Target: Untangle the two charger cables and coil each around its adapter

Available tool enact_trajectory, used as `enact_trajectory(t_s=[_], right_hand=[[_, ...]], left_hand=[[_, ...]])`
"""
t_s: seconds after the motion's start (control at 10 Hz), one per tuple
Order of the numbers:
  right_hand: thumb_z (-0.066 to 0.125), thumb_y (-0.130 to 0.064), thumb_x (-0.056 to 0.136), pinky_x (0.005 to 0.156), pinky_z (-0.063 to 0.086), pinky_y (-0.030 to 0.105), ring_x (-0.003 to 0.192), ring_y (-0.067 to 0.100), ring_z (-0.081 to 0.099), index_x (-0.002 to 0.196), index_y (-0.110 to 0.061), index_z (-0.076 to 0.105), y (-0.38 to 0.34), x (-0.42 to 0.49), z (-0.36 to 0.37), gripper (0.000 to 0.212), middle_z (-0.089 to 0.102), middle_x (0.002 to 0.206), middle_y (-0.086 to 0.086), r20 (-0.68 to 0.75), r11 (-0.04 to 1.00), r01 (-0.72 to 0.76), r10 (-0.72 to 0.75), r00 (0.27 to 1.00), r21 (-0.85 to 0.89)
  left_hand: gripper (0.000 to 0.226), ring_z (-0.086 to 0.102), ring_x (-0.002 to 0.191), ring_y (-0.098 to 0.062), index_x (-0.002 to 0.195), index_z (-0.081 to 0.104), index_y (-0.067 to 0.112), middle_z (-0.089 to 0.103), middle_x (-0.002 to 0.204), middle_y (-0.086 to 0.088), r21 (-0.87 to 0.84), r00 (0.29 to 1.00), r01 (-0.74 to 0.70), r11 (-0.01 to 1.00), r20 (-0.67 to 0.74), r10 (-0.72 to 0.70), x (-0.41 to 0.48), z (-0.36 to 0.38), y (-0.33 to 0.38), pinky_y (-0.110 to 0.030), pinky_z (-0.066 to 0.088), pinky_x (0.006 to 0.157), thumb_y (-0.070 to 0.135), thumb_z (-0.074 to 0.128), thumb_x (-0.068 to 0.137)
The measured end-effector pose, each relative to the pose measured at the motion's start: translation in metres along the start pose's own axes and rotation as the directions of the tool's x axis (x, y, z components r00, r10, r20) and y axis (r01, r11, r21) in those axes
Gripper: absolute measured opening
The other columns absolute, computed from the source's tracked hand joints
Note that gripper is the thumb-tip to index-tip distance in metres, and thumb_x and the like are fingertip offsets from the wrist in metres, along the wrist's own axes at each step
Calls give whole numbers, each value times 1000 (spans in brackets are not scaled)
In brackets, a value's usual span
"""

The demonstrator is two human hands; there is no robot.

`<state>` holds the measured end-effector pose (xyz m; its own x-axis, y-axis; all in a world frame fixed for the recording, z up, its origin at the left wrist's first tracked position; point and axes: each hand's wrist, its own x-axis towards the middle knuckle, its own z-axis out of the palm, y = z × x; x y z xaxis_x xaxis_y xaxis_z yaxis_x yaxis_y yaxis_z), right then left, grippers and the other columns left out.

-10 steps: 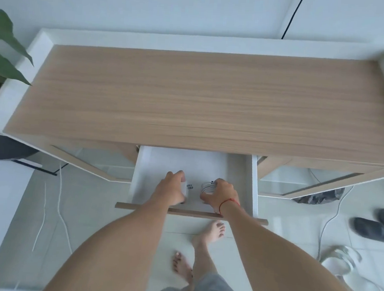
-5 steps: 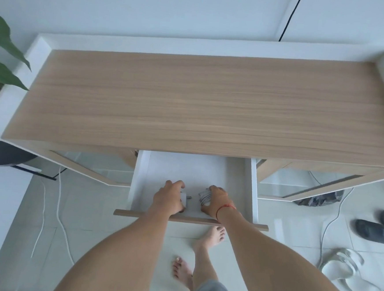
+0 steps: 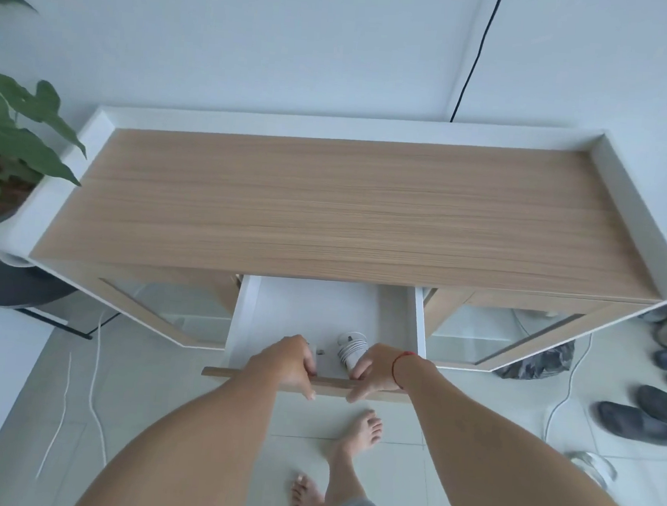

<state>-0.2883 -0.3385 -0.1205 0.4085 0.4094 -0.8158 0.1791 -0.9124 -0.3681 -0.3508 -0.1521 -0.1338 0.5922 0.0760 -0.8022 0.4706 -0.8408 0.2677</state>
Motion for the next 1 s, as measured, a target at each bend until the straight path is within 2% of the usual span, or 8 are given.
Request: enact_trajectory(t_s=[0.1, 0.2, 0.3, 0.5, 0.6, 0.7, 0.8, 1.0], right_hand=[[82, -25, 71, 88, 50, 27, 90, 16, 61, 107, -18, 73, 1, 5, 0, 38, 70, 110, 3, -48, 998, 63, -63, 997, -12], [83, -24, 70, 91, 51, 28, 100, 19, 63, 111, -15, 71, -1, 12, -7, 43, 68, 115, 5, -111, 998, 62, -65, 992, -34], [84, -32, 67, 101, 44, 35, 121, 20, 50, 122, -18, 60, -1, 13, -17, 62, 52, 128, 1, -289, 998, 15, -33, 957, -65], [72, -39, 77, 118, 17, 38, 144, 28, 15, 150, -19, 14, -2, 27, -16, 95, 18, 153, 9, -713, 972, -91, -93, 695, -216], [68, -27, 81, 118, 12, 37, 145, 29, 12, 152, -18, 7, -8, 44, -31, 93, 12, 156, 12, -767, 962, -125, -112, 632, -243], [68, -24, 81, 115, 16, 36, 140, 28, 21, 147, -18, 19, -10, 60, -53, 82, 21, 150, 10, -773, 956, -148, -107, 625, -252], [68, -17, 80, 98, 34, 31, 119, 23, 41, 129, -20, 38, -14, 72, -73, 57, 39, 130, 3, -799, 958, -177, -77, 597, -224], [67, -34, 79, 99, 31, 34, 122, 23, 38, 127, -22, 44, -13, 72, -87, 54, 37, 134, 0, -753, 978, -38, -132, 644, -204]], left_hand=[[32, 69, 86, -17, 68, 69, 34, 69, 85, 13, 4, 1000, -8, 1000, -27, 8, 3, -1, 5, -36, 56, 88, 37, 90, 43], [48, 67, 94, -18, 92, 71, 30, 69, 102, 8, -7, 993, -16, 1000, -114, 15, 5, -8, 6, -32, 54, 89, 36, 91, 49], [104, 45, 127, -23, 145, 32, 30, 43, 137, -1, 65, 958, -45, 997, -279, 61, 8, -14, 10, -35, 41, 103, 35, 88, 57], [124, -7, 148, -32, 151, -16, 25, -17, 158, -15, 227, 746, -22, 974, -645, 167, 26, -19, 22, -40, 3, 120, 34, 79, 73], [117, -16, 148, -29, 153, -11, 25, -19, 159, -13, 314, 741, -13, 949, -634, 220, 45, -39, 24, -44, -6, 119, 36, 76, 76], [96, 4, 149, -28, 152, 21, 27, 11, 160, -12, 320, 710, -61, 945, -652, 267, 60, -59, 26, -43, -1, 119, 36, 78, 74], [69, 43, 124, -26, 128, 54, 26, 45, 132, -3, 237, 635, -123, 964, -728, 259, 69, -77, 30, -34, 29, 107, 27, 83, 66], [64, 40, 115, -16, 120, 52, 34, 42, 121, 8, 189, 667, -223, 956, -686, 291, 74, -100, 26, -30, 30, 92, 48, 77, 63]])
